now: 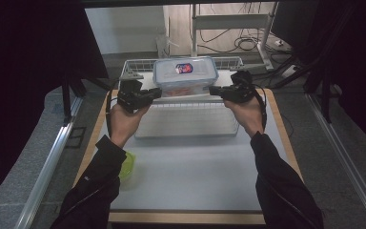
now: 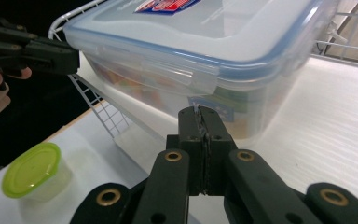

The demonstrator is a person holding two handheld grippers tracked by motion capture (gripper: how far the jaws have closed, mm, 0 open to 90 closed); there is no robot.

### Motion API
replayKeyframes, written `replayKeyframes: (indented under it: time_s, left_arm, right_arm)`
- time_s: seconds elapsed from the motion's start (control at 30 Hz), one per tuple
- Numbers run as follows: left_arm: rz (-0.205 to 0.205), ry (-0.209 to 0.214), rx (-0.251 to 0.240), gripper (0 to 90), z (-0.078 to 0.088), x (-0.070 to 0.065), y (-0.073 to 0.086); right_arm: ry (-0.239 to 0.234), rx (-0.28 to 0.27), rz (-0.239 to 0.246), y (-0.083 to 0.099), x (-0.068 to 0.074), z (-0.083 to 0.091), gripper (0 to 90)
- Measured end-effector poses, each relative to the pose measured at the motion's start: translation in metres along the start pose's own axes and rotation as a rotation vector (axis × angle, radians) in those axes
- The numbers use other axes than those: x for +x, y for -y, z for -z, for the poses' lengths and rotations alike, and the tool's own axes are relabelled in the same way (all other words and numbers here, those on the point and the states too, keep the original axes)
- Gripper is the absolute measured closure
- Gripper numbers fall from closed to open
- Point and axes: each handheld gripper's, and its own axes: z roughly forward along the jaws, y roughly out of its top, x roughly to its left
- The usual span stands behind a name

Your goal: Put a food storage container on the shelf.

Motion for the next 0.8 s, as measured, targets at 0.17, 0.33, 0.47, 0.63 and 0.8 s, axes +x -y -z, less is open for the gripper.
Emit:
replayKeyframes:
  time_s: [0.17, 0.33, 0.47, 0.63, 0.8]
  left_arm:
    - [0.017, -0.033, 0.018, 82.0, -0.006, 0.006, -0.002]
    - [0.043, -0.029, 0.016, 81.7, -0.009, 0.011, -0.002]
    - [0.031, -0.006, 0.004, 79.4, -0.004, 0.007, 0.002]
    - [0.002, 0.021, -0.002, 71.2, 0.006, 0.000, 0.010]
    - [-0.025, 0.039, -0.006, 60.1, 0.013, -0.009, 0.021]
  right_arm:
    - [0.025, -0.003, -0.017, -0.001, -0.001, -0.005, 89.4]
    - [0.035, 0.002, -0.027, -0.002, -0.004, -0.011, 89.5]
    - [0.022, 0.002, -0.018, 0.000, -0.002, -0.010, 89.1]
    - [0.005, 0.001, -0.007, 0.007, 0.003, -0.004, 78.9]
    - [0.010, -0.004, 0.018, 0.016, 0.010, 0.001, 66.1]
